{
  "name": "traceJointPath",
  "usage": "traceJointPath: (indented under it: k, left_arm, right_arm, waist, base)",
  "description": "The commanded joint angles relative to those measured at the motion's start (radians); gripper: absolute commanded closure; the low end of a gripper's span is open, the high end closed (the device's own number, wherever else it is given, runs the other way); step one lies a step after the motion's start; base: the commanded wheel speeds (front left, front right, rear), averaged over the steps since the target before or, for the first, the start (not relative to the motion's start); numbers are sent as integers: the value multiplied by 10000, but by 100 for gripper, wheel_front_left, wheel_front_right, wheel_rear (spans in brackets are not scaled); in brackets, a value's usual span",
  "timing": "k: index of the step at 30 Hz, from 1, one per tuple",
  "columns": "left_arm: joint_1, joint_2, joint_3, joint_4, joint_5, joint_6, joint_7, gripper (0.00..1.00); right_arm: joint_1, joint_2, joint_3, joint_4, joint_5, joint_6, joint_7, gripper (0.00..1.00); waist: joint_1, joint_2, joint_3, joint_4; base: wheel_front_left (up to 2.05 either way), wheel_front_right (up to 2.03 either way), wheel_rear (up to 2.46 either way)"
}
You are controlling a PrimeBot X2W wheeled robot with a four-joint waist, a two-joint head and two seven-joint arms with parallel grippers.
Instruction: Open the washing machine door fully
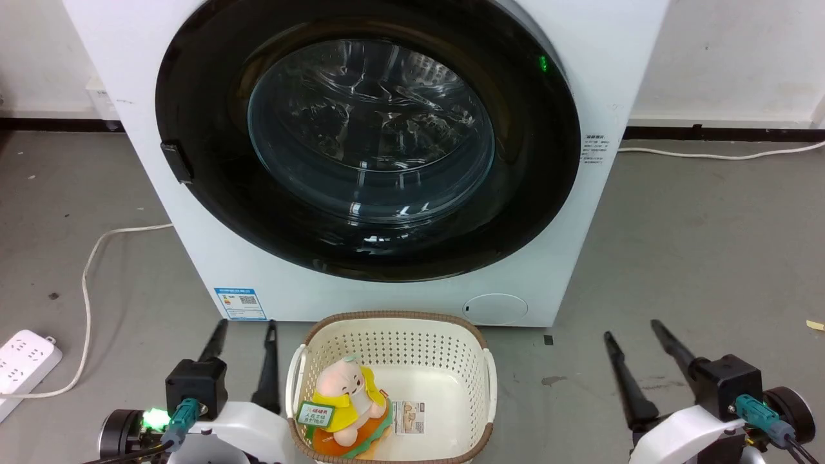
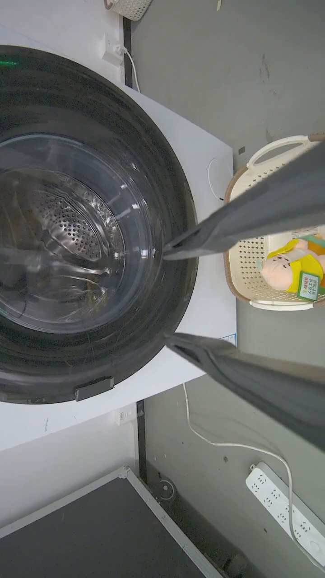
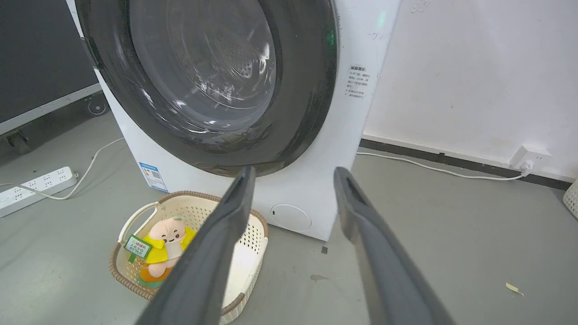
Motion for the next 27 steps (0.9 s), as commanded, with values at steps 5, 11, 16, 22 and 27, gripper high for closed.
traceJointPath:
  k: [5,11,16,22,27]
  left_arm:
    - [-17,1,-72,54,-27,44,-118,0]
    - [-39,1,-143,90,-65,85,-223,0]
    - [-80,2,-216,112,-95,125,-327,0]
    - [-145,2,-296,139,-132,166,-452,0]
    - [-219,3,-364,146,-168,202,-557,0]
  right_arm:
    - [-5,2,-13,18,204,1,-117,0]
    - [-51,4,-67,52,536,1,-222,0]
    - [-143,6,-92,50,988,1,-326,0]
    - [-351,9,-174,93,1606,0,-384,0]
    - [-625,-2,-275,23,2125,0,-247,0]
  waist:
    - [0,0,7,-2]
    - [0,0,32,0]
    - [0,0,93,12]
    - [0,0,177,53]
    - [0,0,288,104]
  base:
    - [0,0,0]
    - [0,0,0]
    - [0,0,0]
    - [0,0,0]
    - [0,0,0]
